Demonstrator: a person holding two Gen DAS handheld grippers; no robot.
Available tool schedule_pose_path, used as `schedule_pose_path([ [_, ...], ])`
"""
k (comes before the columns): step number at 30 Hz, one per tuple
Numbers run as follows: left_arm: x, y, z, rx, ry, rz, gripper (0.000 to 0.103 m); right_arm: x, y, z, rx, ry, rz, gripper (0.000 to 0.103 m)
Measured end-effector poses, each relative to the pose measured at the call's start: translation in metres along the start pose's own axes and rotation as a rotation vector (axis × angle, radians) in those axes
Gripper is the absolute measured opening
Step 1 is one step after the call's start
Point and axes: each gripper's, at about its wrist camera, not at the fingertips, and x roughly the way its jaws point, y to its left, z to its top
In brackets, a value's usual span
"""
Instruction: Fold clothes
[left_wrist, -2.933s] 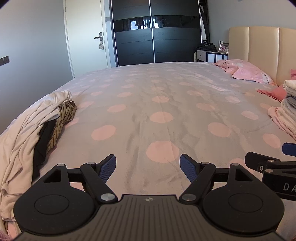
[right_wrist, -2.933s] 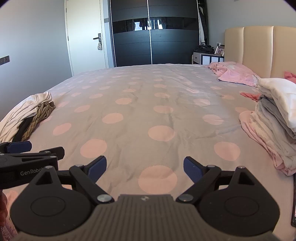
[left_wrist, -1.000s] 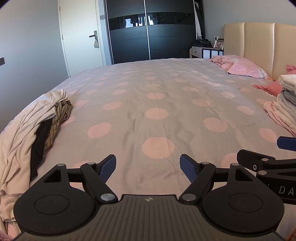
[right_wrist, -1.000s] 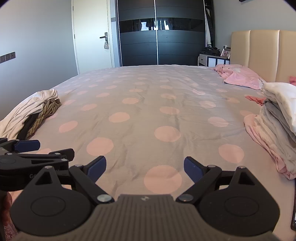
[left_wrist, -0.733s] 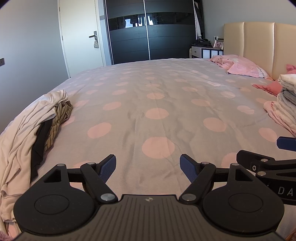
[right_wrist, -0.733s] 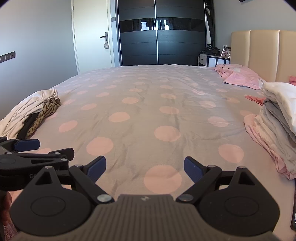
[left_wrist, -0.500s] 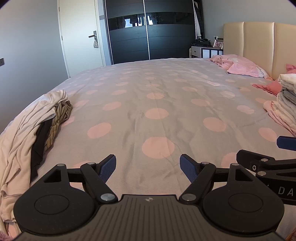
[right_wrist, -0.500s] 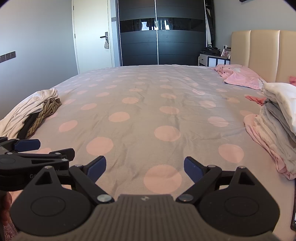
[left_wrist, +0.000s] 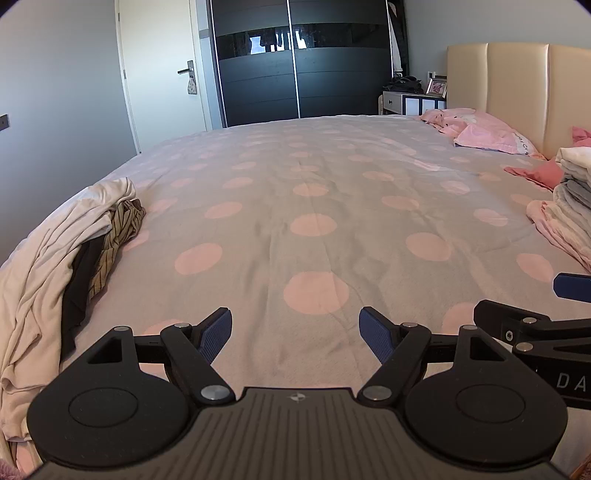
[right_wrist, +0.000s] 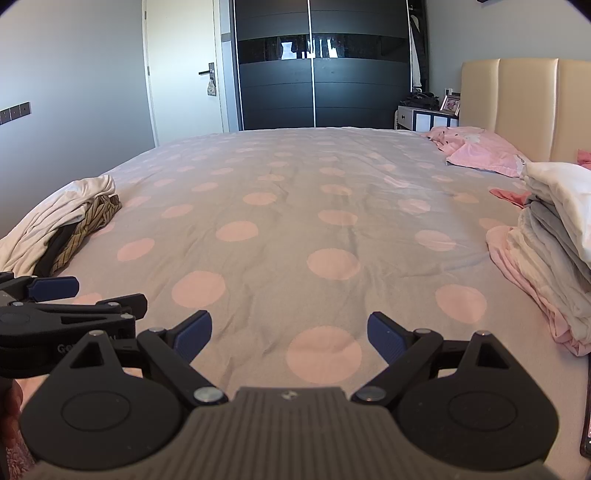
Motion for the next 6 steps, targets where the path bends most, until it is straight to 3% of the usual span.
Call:
schedule_pose_path([
  [6,-0.0012,0.0015,-0.0004,-0.002,-0.010,-0.005,0.075,0.0004,0.0007,-0.0003,-0.003,0.003,0.000,0.093],
])
